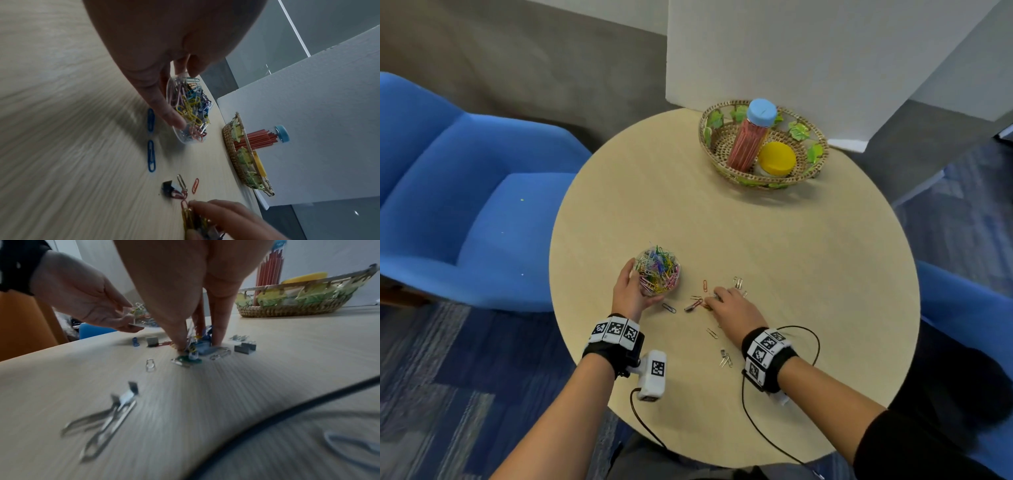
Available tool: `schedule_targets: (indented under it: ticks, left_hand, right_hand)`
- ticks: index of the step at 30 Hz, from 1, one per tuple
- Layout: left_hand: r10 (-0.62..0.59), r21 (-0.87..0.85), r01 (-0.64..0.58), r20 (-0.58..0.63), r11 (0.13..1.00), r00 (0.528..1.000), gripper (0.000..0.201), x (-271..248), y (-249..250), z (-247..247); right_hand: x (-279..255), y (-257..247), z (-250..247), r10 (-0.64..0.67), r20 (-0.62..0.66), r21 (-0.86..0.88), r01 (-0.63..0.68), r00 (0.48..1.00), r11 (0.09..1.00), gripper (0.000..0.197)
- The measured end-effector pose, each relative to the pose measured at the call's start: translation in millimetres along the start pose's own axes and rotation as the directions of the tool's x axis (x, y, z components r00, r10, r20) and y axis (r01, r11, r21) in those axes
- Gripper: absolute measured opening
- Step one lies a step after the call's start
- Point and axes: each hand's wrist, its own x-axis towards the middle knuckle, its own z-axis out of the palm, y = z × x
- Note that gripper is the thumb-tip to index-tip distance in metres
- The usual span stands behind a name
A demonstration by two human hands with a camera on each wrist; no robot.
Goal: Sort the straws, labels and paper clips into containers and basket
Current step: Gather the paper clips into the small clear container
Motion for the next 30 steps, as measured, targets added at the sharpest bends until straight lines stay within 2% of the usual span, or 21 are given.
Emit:
schedule_targets:
  ticks: [2, 4, 7, 8, 10, 11, 12, 13, 14, 15, 18, 20, 24, 26, 28, 30]
  left_hand:
    - [0.005, 0.023, -0.005, 0.005, 1.0, 1.0, 0.042, 0, -2, 0]
    - [0.005, 0.034, -0.005, 0.012, 0.999, 1.0, 0.042, -1, -5, 1]
    - [0.008, 0.045, -0.01, 0.028, 0.999, 1.0, 0.041, -5, -6, 5]
    - [0.01, 0.052, -0.012, 0.038, 0.999, 0.999, 0.041, -6, -7, 6]
    - [0.014, 0.073, -0.019, 0.058, 0.997, 0.998, 0.04, -8, -9, 9]
    - [0.016, 0.083, -0.022, 0.07, 0.996, 0.997, 0.04, -9, -10, 12]
    - [0.016, 0.091, -0.024, 0.084, 0.996, 0.996, 0.039, -9, -12, 14]
    - [0.013, 0.093, -0.022, 0.1, 0.995, 0.995, 0.039, -11, -13, 18]
    - [0.002, 0.086, -0.012, 0.115, 0.996, 0.993, 0.039, -13, -14, 21]
    - [-0.014, 0.068, 0.005, 0.131, 0.998, 0.991, 0.04, -16, -15, 25]
    - [-0.04, 0.046, 0.032, 0.179, 0.998, 0.983, 0.041, -22, -18, 33]
    - [-0.043, 0.056, 0.033, 0.19, 0.998, 0.981, 0.041, -24, -19, 36]
    - [-0.062, 0.026, 0.058, 0.199, 0.998, 0.978, 0.042, -26, -16, 36]
    - [-0.062, 0.007, 0.062, 0.205, 0.998, 0.977, 0.042, -27, -14, 36]
    - [-0.055, -0.013, 0.059, 0.203, 0.998, 0.978, 0.043, -27, -12, 33]
    - [-0.04, -0.026, 0.045, 0.175, 0.999, 0.984, 0.041, -26, -8, 26]
  right_hand:
    - [6, 5, -5, 0.034, -0.011, 0.066, -0.033, 0.999, 0.997, 0.028]
    - [13, 11, -12, 0.141, -0.028, 0.212, -0.131, 0.99, 0.968, 0.023]
    - [19, 21, -23, 0.37, -0.028, 0.478, -0.313, 0.929, 0.821, 0.017]
    - [20, 24, -27, 0.45, 0.0, 0.592, -0.363, 0.893, 0.719, 0.015]
    - [21, 23, -39, 0.544, 0.124, 0.833, -0.385, 0.83, 0.398, 0.012]
    - [22, 20, -48, 0.53, 0.186, 0.907, -0.353, 0.828, 0.232, 0.013]
    - [23, 16, -56, 0.49, 0.208, 0.948, -0.299, 0.846, 0.113, 0.014]
    - [26, 12, -65, 0.447, 0.197, 0.966, -0.251, 0.873, 0.064, 0.015]
    - [29, 8, -72, 0.409, 0.163, 0.971, -0.219, 0.898, 0.093, 0.016]
    - [32, 2, -79, 0.377, 0.112, 0.964, -0.193, 0.92, 0.183, 0.016]
    - [41, -10, -92, 0.25, -0.032, 0.802, -0.124, 0.968, 0.584, 0.012]
    - [45, -18, -97, 0.156, -0.046, 0.672, -0.085, 0.987, 0.735, 0.011]
    - [46, -30, -98, -0.013, 0.017, 0.48, 0.003, 1.0, 0.877, 0.013]
    - [47, -31, -99, -0.061, 0.014, 0.428, 0.049, 0.998, 0.902, 0.015]
    - [46, -27, -101, -0.019, -0.063, 0.479, 0.048, 0.998, 0.877, 0.016]
    - [46, -17, -98, 0.144, -0.168, 0.592, -0.016, 0.975, 0.806, 0.02]
